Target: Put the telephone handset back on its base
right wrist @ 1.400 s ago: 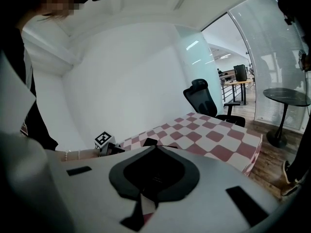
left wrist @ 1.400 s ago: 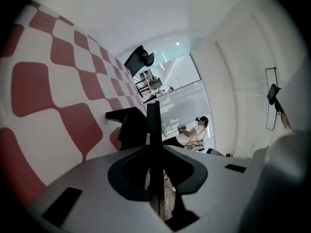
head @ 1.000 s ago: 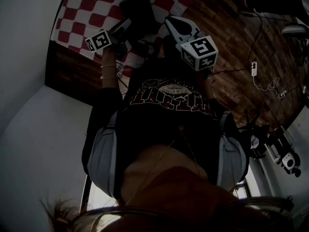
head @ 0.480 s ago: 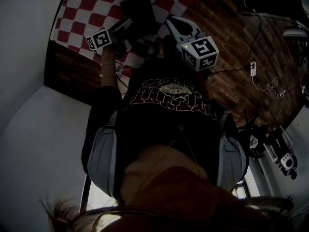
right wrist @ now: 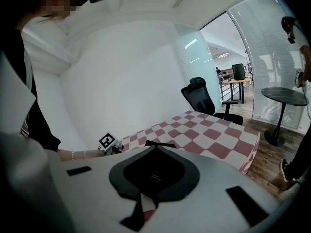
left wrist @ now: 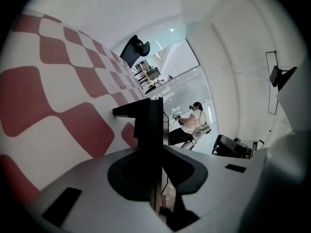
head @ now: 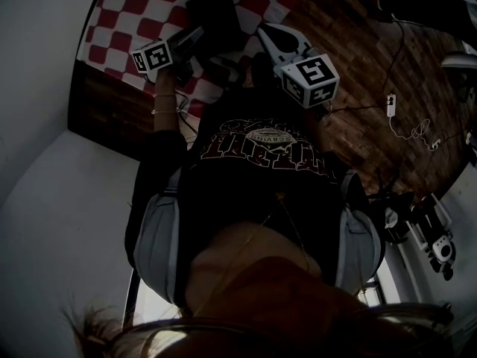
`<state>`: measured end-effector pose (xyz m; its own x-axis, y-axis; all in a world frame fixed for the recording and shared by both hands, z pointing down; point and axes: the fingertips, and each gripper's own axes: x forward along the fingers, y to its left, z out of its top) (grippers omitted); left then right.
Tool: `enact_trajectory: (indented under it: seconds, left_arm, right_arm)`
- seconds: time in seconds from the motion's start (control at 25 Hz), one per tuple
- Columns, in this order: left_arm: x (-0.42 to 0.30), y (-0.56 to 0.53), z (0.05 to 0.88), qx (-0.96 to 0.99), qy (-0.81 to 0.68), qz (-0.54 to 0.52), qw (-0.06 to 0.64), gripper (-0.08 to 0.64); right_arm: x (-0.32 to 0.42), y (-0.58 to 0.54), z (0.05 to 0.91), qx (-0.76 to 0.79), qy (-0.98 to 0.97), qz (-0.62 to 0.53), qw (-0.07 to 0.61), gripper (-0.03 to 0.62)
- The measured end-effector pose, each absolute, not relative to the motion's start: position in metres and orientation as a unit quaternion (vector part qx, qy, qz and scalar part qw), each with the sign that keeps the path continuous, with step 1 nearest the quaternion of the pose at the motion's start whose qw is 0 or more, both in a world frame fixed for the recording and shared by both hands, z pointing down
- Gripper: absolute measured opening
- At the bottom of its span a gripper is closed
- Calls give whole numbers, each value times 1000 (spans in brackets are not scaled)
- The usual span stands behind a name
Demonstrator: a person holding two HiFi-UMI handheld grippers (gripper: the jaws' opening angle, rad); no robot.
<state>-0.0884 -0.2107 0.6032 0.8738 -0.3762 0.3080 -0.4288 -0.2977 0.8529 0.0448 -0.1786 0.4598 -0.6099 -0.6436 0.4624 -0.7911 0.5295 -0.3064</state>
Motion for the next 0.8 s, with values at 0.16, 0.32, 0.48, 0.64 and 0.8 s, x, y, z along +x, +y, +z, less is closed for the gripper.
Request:
enact_trajectory:
  seconds: [0.16, 0.32, 0.48, 0.64, 0.8]
  left_arm:
    - [-87, -212, 604, 812, -242, 30, 530, 80]
    - [-92, -208, 618, 806, -249, 52, 535, 87]
    - [-97, -210, 622, 805, -289, 102, 508, 172]
    - [-100, -210, 627, 805, -312, 129, 488, 187]
    - [-99, -207, 626, 799, -314, 131, 496, 187]
  right_arm:
    - [45, -178, 462, 415, -862, 251, 148, 21]
    - [45, -178, 462, 415, -863, 250, 146, 20]
    - [43, -177, 459, 412, -864, 250, 144, 20]
    - [42, -176, 459, 410, -866, 249, 144, 20]
    - [46, -175, 459, 414, -863, 250, 143, 20]
